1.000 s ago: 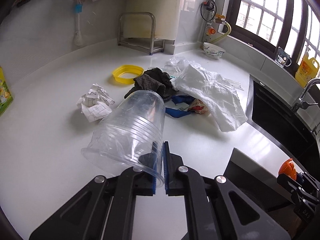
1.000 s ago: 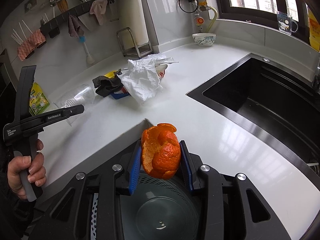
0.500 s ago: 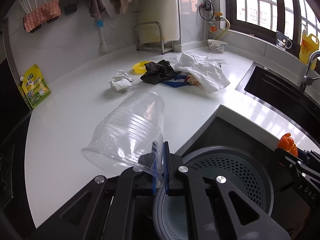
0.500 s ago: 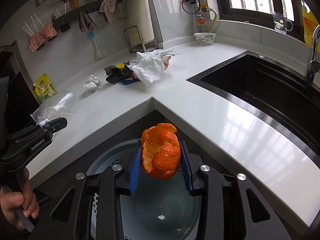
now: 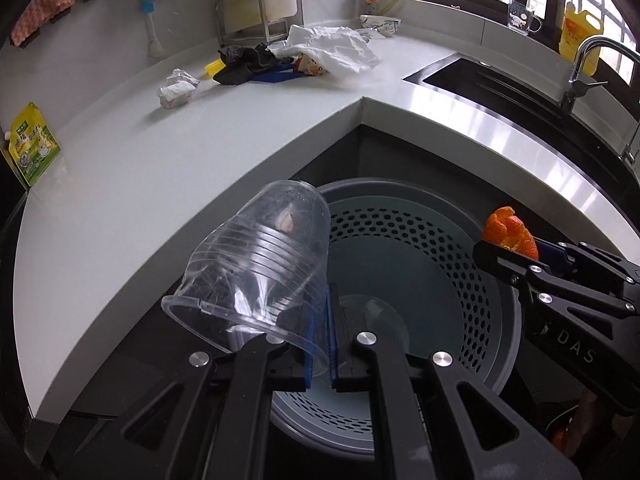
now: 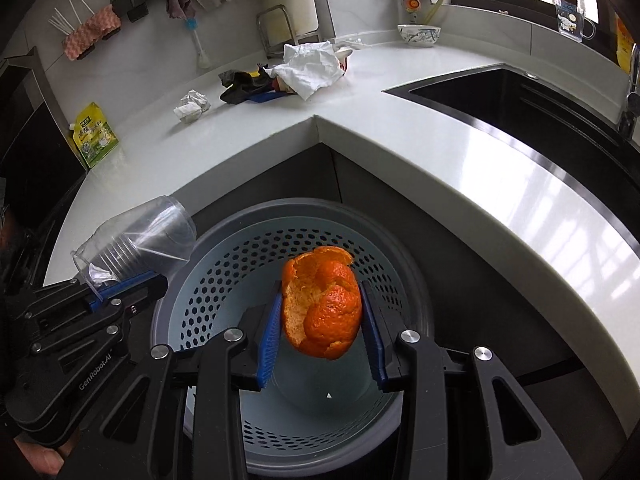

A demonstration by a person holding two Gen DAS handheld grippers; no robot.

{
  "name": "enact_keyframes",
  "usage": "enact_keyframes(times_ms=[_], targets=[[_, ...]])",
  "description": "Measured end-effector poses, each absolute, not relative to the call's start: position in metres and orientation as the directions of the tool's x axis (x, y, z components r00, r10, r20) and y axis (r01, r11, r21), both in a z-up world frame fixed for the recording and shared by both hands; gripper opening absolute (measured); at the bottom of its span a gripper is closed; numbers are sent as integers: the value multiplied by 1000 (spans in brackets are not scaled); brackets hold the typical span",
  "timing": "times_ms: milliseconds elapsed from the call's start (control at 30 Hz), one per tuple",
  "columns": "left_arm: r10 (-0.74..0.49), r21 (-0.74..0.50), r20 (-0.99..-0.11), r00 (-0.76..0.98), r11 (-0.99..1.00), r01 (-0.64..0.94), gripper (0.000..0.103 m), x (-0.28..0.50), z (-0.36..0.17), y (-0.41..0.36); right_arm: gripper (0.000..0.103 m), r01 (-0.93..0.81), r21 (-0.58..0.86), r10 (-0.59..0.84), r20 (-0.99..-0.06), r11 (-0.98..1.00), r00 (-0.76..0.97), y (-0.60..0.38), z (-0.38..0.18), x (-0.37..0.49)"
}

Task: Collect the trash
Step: 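Carry peel and cups over the gray basket and open both grippers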

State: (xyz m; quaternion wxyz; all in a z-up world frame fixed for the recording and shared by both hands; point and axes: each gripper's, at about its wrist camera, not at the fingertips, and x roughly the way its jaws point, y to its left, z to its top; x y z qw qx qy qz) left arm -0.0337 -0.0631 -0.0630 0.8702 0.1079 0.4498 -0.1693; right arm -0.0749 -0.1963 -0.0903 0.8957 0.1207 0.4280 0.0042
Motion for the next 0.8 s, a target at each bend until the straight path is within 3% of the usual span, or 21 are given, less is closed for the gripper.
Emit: enact_keyframes(times_ms=[233,333,367,500,800], targets=[[-205,-6,-851,483,924,382,7,-28,-79,-59,37,120,226,112,-796,967,595,-200,-108,-71],[-197,-1,-851,487,928,373,10,-28,-79,-58,55,118,215,103,-792,969,601,-200,-108,-72],[-194,2,-849,492,929,370,15,-28,-78,-58,58,119,211,97,-789,970,606,-200,-107,-72],[-190,6,-833,520,936,352,59,-29,-74,-53,58,129,203,83,-787,971,612,-203,-106,-72],[-177,4,-837,518,944,329,60,-25,-76,-45,58,146,209,77,-784,967,615,-209,-106,-73]])
